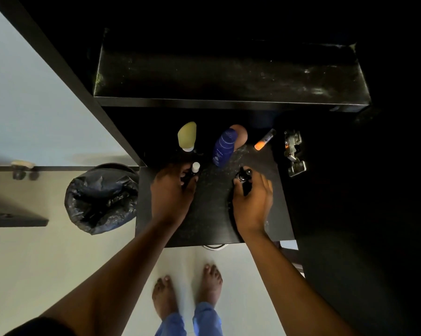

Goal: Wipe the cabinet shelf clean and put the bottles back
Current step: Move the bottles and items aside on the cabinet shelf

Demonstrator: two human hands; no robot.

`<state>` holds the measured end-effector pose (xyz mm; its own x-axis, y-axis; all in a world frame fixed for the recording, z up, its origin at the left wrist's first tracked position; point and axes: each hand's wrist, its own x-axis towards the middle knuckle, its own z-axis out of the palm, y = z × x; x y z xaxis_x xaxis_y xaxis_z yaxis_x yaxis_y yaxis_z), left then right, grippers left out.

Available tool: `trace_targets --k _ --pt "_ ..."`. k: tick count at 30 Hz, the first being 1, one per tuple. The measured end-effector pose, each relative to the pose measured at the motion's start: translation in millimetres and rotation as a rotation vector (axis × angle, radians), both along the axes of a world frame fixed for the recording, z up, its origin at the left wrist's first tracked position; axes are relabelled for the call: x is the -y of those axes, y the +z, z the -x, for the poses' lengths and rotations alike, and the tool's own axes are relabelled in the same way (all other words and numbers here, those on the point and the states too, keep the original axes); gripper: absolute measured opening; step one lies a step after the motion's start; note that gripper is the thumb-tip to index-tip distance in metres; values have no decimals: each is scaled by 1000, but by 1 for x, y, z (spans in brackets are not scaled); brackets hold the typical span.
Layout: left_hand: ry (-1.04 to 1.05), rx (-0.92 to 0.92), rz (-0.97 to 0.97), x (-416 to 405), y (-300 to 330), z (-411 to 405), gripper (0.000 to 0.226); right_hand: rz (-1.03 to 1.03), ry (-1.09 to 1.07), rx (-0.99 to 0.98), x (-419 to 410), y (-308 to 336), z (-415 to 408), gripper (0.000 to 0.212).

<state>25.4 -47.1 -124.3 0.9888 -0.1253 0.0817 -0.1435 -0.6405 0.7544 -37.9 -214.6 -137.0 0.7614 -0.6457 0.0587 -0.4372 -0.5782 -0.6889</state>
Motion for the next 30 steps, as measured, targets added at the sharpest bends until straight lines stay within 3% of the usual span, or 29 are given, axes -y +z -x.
trace_targets --k 9,16,30 --pt "61 55 -32 -28 -6 6 22 -58 147 44 -47 3 1 31" --pt "169 107 -95 -67 -8 2 23 -31 327 204 -86 -3 -31 37" --pt "198 83 -77 -76 -17 -8 31 116 407 141 -103 -25 -53 39"
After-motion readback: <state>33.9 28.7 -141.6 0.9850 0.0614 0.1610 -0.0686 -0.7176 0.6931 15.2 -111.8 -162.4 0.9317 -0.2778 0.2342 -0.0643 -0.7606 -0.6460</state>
